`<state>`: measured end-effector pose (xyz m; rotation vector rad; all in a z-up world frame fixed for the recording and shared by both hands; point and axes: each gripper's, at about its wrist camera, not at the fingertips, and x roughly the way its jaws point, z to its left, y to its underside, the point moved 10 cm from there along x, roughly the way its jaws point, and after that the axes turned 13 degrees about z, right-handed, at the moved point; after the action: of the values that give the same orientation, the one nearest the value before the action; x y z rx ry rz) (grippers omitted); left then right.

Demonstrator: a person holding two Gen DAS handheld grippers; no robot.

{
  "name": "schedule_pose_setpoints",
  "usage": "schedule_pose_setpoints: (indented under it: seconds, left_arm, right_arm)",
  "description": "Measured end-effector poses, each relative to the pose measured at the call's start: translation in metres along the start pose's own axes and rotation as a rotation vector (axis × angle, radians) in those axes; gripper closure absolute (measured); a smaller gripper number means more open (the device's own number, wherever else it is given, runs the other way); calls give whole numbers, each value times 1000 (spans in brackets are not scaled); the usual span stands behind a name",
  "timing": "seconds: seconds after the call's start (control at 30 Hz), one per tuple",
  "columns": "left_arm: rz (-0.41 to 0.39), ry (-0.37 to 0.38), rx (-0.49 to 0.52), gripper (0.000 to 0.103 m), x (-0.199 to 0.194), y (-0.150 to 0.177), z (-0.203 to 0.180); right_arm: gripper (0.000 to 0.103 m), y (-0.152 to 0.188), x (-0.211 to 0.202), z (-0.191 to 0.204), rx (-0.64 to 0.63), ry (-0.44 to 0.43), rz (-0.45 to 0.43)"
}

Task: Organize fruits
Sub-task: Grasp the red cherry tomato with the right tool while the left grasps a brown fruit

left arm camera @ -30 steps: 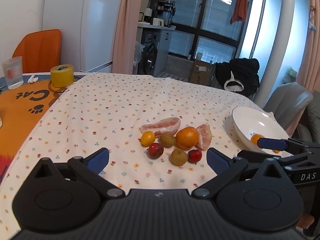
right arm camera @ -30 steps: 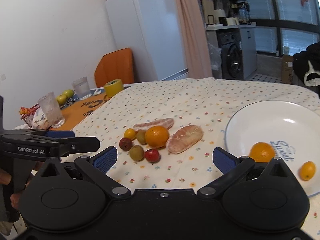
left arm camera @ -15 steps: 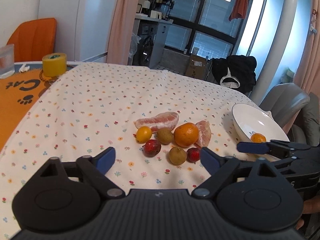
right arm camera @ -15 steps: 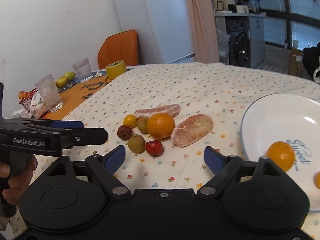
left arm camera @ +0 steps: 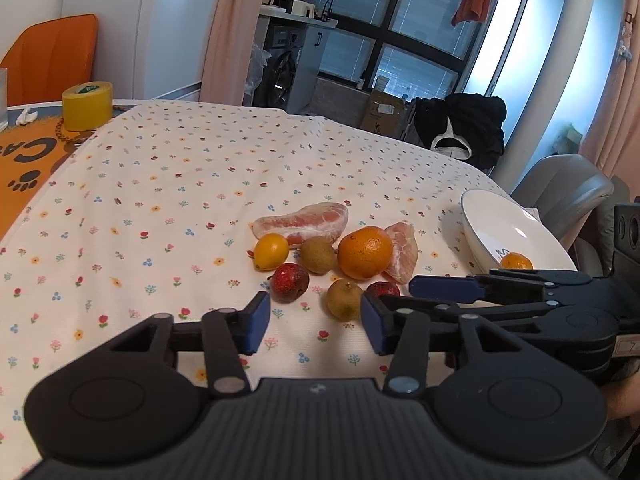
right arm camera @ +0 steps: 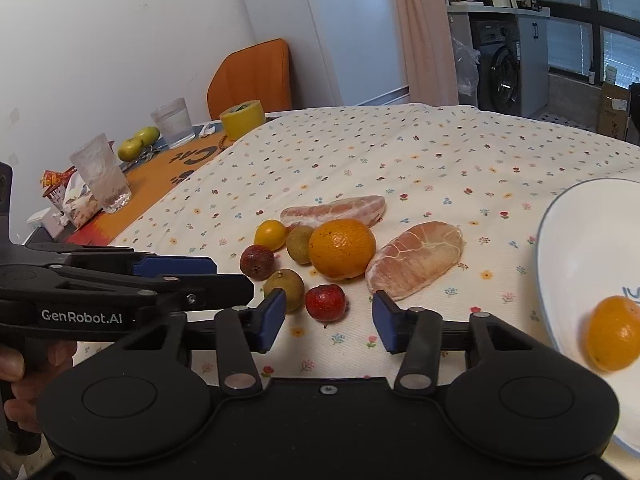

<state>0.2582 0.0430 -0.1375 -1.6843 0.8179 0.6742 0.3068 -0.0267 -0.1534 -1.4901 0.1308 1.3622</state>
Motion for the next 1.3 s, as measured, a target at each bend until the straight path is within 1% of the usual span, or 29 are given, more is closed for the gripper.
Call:
schedule_pose_setpoints:
  seconds: [0.13, 0.17, 0.2, 0.23, 0.4, 0.63, 0.9, 0.93, 0.97, 1.07, 1.3]
  left_arm:
    - [5, 2, -3, 65, 3, -1, 0]
    - [8, 4, -3, 66, 3, -1, 0]
    - [9, 5, -3, 66, 4, -2, 0]
    - [10, 6, -3, 66, 4, -2, -1]
    - [8, 13, 4, 66, 6, -5, -7]
    - [16, 27, 20, 66, 13, -6, -18]
    - [34, -1, 24, 67, 27, -7, -22]
    - [38, -6, 27, 70, 29, -7, -23]
    - [44, -12, 28, 80, 31, -6, -23]
    - [41, -22, 29, 80, 31, -6, -25]
    - [13, -9, 55, 80, 16, -10, -40]
  right_arm:
    - [63, -2, 5, 1, -5, -9, 2]
    - [69, -2, 6, 2, -8, -13, 4]
    - [74, -1, 7, 2, -9, -19, 9]
    - [81, 0, 8, 3, -7, -25, 16]
    - [81, 3, 2, 1, -2, -35, 10]
    - [81, 9, -11, -10, 17, -10, -2]
    - [81, 15, -28, -19, 26, 12, -25]
    - [81, 15, -31, -19, 26, 13, -29]
    - [81, 15, -33, -20, 27, 15, -32]
    - [81, 16, -39, -22, 33, 19, -42]
    - [81, 18, -53, -32, 50, 31, -70]
